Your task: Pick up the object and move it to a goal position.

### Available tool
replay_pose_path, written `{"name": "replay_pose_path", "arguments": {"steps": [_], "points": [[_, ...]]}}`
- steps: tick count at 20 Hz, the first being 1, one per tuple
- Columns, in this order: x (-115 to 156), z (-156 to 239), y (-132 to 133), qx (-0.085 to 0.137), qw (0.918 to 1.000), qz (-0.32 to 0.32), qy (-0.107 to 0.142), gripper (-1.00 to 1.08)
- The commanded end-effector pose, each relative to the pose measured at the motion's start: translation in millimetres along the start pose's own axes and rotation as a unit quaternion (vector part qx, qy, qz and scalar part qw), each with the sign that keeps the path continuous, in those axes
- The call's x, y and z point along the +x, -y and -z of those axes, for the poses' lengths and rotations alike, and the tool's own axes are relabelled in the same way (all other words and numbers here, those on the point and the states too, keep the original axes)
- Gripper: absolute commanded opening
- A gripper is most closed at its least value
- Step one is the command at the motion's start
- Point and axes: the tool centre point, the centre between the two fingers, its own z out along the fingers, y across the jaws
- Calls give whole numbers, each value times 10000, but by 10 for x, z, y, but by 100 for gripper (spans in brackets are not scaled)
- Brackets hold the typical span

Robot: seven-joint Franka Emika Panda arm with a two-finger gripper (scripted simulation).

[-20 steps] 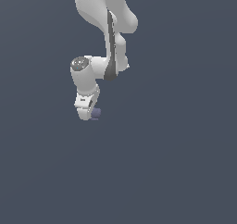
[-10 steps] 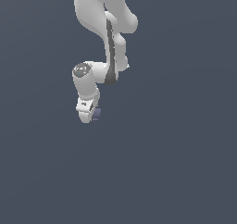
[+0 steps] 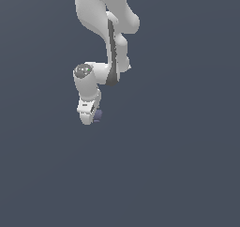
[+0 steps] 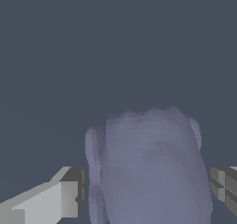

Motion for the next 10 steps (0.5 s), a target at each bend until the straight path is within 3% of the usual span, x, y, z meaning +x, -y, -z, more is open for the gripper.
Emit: {"name": "replay_pose_path", "arguments": {"steps": [1, 10], "points": [[4, -2, -1, 1, 10000, 4, 2, -100], [-5, 283, -40, 3, 10000, 7, 2, -100]]}}
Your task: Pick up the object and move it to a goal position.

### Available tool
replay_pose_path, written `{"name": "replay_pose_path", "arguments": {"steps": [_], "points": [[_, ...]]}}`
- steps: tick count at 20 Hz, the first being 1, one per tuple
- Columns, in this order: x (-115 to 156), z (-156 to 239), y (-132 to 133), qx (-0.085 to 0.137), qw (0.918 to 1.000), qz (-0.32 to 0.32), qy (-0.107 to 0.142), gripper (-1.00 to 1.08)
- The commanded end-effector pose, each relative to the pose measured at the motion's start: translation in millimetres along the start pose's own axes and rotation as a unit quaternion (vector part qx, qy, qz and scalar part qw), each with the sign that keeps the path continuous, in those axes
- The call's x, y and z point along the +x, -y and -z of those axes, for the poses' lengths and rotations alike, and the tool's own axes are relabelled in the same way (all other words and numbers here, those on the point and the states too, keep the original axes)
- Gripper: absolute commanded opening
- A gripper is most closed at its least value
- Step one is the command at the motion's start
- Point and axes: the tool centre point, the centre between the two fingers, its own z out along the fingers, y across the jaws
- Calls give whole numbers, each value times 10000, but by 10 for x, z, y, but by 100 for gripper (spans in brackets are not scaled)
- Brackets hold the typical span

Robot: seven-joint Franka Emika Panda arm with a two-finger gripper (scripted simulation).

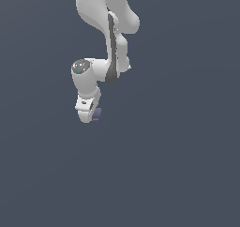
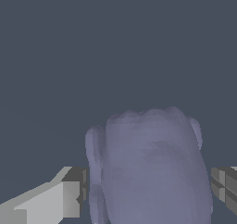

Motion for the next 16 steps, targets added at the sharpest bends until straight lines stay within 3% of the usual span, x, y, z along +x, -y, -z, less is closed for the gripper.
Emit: {"name": "replay_pose_path", "arguments": {"steps": [1, 16], "points": [[-5, 137, -21, -5, 10000, 0, 1, -100], [-33, 1525, -223, 7, 10000, 15, -25, -100]]}}
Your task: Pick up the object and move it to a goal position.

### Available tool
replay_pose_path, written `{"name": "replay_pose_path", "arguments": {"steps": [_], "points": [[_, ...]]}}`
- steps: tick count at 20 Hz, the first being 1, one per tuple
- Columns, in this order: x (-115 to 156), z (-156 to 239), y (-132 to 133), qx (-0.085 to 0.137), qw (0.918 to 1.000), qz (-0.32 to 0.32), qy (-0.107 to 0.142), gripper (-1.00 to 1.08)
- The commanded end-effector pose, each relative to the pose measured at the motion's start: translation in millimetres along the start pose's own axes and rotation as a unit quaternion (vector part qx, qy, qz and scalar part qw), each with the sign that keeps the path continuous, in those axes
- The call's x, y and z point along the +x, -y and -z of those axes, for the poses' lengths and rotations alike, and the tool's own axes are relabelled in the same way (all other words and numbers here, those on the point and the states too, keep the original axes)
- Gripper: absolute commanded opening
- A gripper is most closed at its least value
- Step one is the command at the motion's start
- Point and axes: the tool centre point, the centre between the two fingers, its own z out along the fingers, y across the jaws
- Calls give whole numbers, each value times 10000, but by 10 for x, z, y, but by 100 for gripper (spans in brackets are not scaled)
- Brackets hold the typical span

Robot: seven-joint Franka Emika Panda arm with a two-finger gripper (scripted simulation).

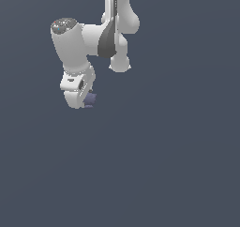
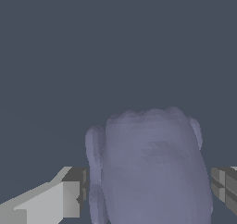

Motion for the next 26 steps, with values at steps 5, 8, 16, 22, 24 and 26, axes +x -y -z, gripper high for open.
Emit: {"name": "replay_pose_path", "arguments": {"steps": [5, 8, 16, 22, 24, 26], "points": [[-15, 671, -96, 5, 10000, 3, -8, -100], [-26, 972, -145, 8, 10000, 3, -11, -100], [-64, 1753, -282, 13, 10000, -6, -7, -100], [-93, 2237, -380, 17, 10000, -17, -1, -100], [-101, 2366, -408, 18, 10000, -20, 0, -100], [-108, 2474, -432, 19, 10000, -23, 1, -100]]}}
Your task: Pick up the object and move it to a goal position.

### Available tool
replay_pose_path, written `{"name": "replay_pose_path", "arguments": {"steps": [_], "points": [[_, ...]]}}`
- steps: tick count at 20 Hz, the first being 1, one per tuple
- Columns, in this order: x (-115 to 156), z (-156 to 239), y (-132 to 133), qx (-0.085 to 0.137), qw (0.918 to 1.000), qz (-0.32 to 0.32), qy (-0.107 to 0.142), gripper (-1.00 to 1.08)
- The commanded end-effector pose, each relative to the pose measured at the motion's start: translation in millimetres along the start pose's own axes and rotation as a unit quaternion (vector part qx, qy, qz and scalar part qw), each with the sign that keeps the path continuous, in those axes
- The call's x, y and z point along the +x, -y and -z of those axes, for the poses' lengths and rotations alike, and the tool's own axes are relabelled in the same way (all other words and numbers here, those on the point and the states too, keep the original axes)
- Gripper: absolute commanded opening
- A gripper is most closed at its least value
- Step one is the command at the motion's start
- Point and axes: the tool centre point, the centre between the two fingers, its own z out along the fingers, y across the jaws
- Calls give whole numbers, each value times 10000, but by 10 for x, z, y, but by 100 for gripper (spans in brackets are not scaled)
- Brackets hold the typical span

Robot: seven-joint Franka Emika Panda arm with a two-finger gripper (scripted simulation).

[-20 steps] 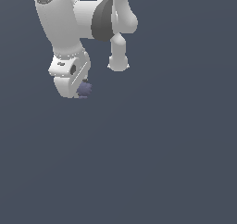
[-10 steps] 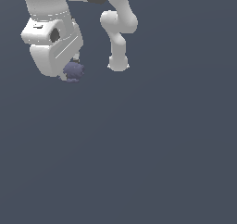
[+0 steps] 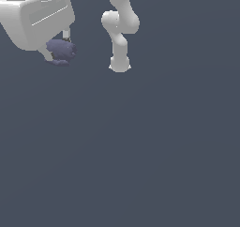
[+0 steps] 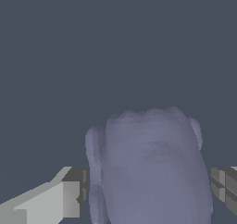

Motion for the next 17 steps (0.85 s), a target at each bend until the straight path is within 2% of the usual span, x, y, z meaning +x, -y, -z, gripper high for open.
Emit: {"name": "replay_pose_path", "arguments": {"steps": [1, 8, 17], "points": [[-8, 135, -28, 6, 10000, -3, 1, -100], [-20, 367, -86, 7, 10000, -5, 2, -100], [-27, 442, -113, 8, 10000, -7, 3, -100]]}}
